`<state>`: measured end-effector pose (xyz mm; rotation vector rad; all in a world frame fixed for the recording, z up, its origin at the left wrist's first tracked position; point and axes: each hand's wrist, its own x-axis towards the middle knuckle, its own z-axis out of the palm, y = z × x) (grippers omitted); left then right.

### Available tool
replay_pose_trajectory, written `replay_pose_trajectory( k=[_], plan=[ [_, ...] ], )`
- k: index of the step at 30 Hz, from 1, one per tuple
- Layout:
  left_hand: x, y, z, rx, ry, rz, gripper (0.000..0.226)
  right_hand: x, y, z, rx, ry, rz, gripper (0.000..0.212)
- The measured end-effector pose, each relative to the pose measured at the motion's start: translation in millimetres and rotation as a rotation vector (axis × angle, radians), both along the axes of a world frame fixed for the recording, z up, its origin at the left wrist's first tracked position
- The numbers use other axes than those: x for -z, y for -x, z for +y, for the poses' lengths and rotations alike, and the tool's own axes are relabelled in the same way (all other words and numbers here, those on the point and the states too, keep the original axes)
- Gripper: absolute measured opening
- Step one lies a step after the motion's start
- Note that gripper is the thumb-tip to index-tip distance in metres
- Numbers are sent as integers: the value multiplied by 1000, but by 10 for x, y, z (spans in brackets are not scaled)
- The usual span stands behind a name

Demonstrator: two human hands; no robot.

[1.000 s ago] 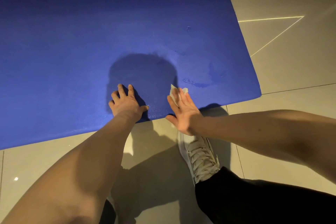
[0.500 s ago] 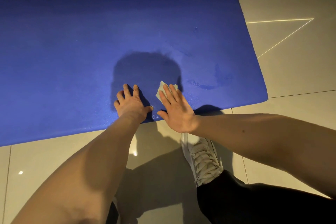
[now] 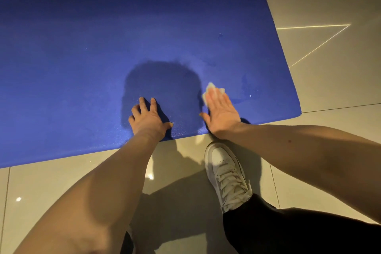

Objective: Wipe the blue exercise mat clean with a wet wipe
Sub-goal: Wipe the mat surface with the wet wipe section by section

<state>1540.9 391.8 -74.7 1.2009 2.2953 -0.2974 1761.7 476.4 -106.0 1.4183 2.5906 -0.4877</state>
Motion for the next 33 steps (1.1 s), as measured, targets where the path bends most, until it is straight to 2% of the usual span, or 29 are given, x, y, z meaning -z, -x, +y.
replay_pose_trajectory(
  k=[2,4,5,8,10,14,16,18,20,22,24,29,32,33],
  plan=[
    [1,4,-1,2,-1,-4,106,20,-17,15,101,-22,-88,82],
    [19,11,-11,9,-4,-6,104,6,156,-66,155,-24,-38,79],
    [29,23,-29,16,-14,-3,101,5,268,-120,117,-19,-3,79],
    [72,105,-114,48,-121,15,75,16,616,-464,-238,-50,-36,75],
    [94,176,-156,85,-175,40,62,8,705,-526,-352,30,-9,75],
    [112,273,-166,80,-237,77,67,27,529,-135,-526,-49,4,70],
    [118,314,-149,63,-229,73,72,-12,331,142,-316,-15,5,72],
    [115,360,-130,48,-187,72,78,-13,183,276,-102,-7,-99,76],
    [113,399,-105,41,-165,68,81,-10,200,274,-26,-27,-162,77],
    [112,405,-80,48,-164,63,82,-20,343,182,37,19,-101,78],
    [111,406,-69,54,-166,77,81,-4,539,30,-27,48,-41,78],
    [121,472,-15,26,-237,77,72,63,908,-253,-383,30,8,87],
    [105,542,60,22,-256,71,71,86,876,-31,-480,-72,-23,82],
    [99,561,87,27,-251,71,70,77,832,97,-453,-73,-43,80]
  ],
)
